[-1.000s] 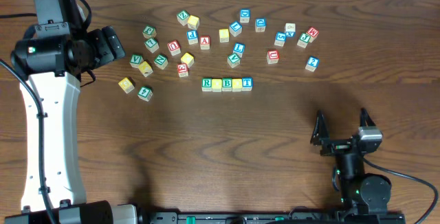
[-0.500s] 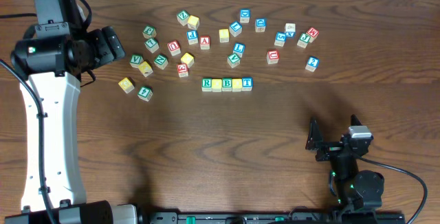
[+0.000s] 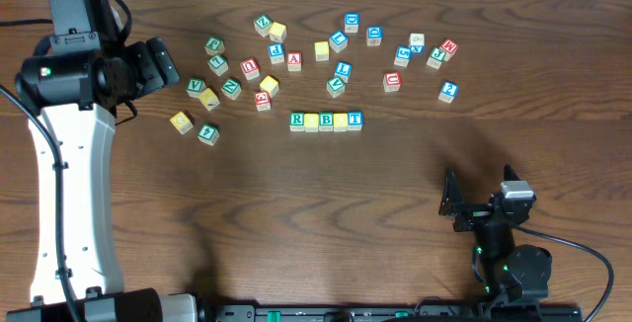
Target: Spell out ROBOT
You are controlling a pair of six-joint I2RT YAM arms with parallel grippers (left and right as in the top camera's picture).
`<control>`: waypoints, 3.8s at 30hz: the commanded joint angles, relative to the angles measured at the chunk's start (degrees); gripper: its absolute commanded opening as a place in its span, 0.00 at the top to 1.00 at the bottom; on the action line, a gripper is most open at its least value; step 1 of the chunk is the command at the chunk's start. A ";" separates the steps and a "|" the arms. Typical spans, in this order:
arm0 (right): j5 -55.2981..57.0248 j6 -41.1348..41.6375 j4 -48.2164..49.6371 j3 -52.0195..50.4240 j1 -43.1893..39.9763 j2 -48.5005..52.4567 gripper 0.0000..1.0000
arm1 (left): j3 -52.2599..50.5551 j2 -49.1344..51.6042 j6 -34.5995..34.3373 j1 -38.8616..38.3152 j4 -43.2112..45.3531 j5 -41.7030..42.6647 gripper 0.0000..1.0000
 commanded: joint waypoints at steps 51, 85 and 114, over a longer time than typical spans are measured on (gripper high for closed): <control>-0.37 0.09 -0.15 -0.09 -0.15 -0.24 0.01 | -90.66 -86.55 14.12 -4.66 57.94 -0.57 0.02; -0.37 0.09 -0.15 -0.09 -0.15 -0.24 0.01 | -94.23 -87.21 14.34 -4.70 55.69 -0.57 0.02; -0.37 0.07 -0.15 -0.09 -0.13 -0.24 0.01 | -94.23 -87.21 14.34 -4.70 55.67 -0.57 0.02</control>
